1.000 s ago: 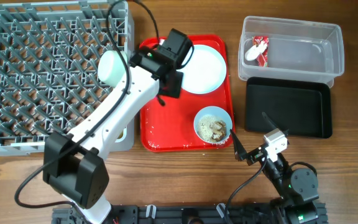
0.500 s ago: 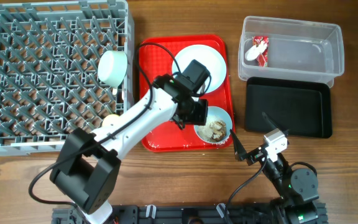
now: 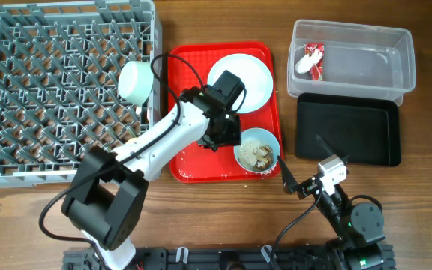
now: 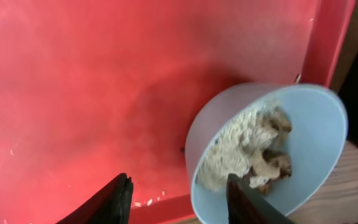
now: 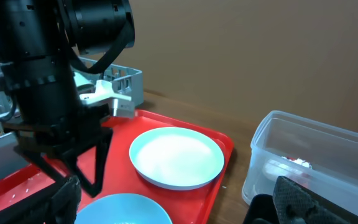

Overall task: Sort waste into correct bins and load items into the dishwasher rack
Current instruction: 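Reach the left gripper to the white plate on the red tray, then grasp the white plate and lift it toward the rack with the left gripper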

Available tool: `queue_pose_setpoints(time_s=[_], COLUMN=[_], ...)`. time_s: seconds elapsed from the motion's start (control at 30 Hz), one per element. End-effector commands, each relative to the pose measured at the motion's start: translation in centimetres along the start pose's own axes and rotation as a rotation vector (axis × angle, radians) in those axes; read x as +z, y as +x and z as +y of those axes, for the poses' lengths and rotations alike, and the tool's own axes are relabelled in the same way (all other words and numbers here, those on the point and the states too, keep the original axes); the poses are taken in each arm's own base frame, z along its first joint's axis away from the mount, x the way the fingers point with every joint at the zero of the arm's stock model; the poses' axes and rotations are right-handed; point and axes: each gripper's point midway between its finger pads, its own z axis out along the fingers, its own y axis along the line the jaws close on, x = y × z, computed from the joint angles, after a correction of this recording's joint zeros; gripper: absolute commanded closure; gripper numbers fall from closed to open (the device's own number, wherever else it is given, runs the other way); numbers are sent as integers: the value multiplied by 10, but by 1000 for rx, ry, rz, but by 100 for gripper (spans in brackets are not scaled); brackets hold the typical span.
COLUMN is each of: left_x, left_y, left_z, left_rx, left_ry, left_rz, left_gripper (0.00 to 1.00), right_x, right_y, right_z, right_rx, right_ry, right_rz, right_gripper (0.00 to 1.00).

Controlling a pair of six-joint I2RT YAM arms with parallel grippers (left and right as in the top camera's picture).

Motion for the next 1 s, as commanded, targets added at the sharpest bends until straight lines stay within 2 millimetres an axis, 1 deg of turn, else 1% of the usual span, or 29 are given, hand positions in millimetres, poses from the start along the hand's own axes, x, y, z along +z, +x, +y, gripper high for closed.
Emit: queue_pose_setpoints(time_s=[0.0,0.03,0.07,0.17,0.23,0.27,0.33,0.43,0.47,0.6,0.67,0.73,0.8,0.83,0.87,0.9,0.97], left_x=[-13,-15,-19,-30,-36,-39,-44,-49,-50,-50,-36,-13,13,22,31,36,44], left_y=[-29,-43,-60,-91,-105,-113,-127,-144,-153,-177,-185,-184,-180,-179,-177,-175,-172], left_z=[5,9,19,40,57,60,56,52,51,46,45,51,63,67,70,72,72], left_rx=[-51,-62,-79,-131,-166,-143,-69,-45,-43,-17,23,28,15,12,10,19,32], left_ry=[60,59,29,16,-15,-10,1,8,9,1,-26,-50,-78,-86,-95,-101,-108], left_rz=[-83,-130,-197,-296,-343,-366,-420,-496,-529,-545,-505,-460,-409,-392,-374,-363,-347], left_gripper=[52,56,61,61,64,65,64,64,63,62,61,59,59,60,64,71,78], right_x=[-1,-1,-1,-1,-1,-1,-1,-1,-1,-1,-1,-1,-1,-1,-1,-1,-1], right_y=[-3,-3,-3,-3,-3,-3,-3,-3,-3,-3,-3,-3,-3,-3,-3,-3,-3], right_z=[1,1,1,1,1,1,1,1,1,1,1,1,1,1,1,1,1], right_rx=[-12,-12,-11,-12,-11,-12,-12,-11,-11,-12,-12,-11,-12,-11,-12,-11,-12], right_ry=[-9,-9,-9,-9,-9,-9,-9,-9,-9,-9,-9,-9,-9,-9,-9,-9,-9], right_rz=[-13,-13,-13,-13,-13,-13,-13,-13,-13,-13,-13,-13,-13,-13,-13,-13,-13], right_gripper=[0,0,0,0,0,0,0,0,0,0,0,0,1,0,0,0,0])
